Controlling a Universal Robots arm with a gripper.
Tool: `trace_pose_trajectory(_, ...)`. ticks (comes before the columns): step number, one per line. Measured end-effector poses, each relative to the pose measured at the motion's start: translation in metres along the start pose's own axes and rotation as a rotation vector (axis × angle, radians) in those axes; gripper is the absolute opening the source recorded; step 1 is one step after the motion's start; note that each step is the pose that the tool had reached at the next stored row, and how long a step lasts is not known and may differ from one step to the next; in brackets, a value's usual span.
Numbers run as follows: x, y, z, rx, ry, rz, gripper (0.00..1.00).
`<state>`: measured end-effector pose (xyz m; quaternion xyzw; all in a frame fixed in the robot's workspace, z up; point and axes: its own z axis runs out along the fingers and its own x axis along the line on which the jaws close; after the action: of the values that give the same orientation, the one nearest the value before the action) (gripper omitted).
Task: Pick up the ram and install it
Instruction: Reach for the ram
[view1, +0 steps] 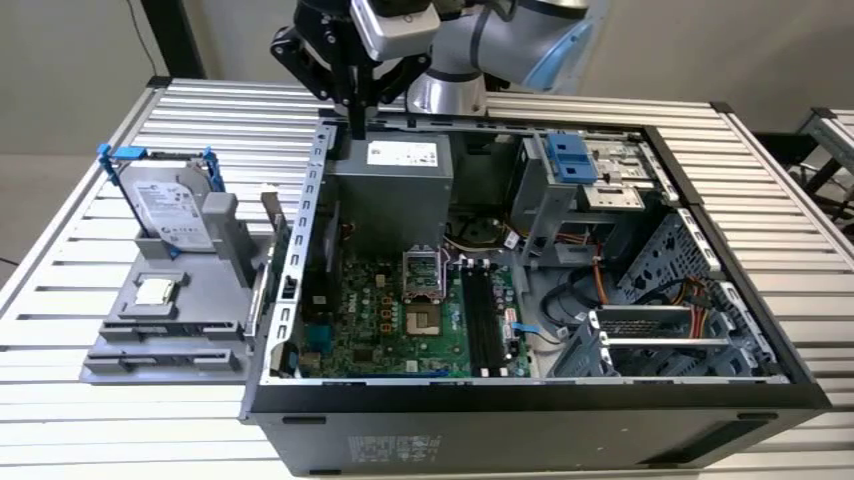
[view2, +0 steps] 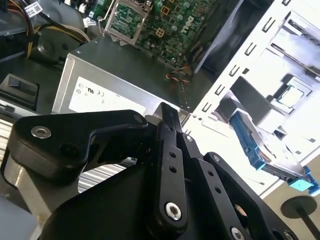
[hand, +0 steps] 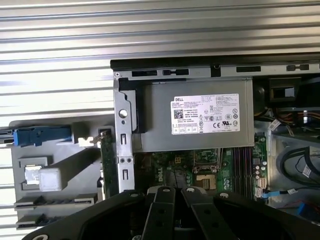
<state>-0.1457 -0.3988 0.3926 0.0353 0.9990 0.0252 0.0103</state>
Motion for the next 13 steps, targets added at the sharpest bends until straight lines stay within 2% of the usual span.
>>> trace_pose_trajectory(13, 0.0164, -0.0011, -0.0004, 0.0000, 0.0001, -0.002, 0.00)
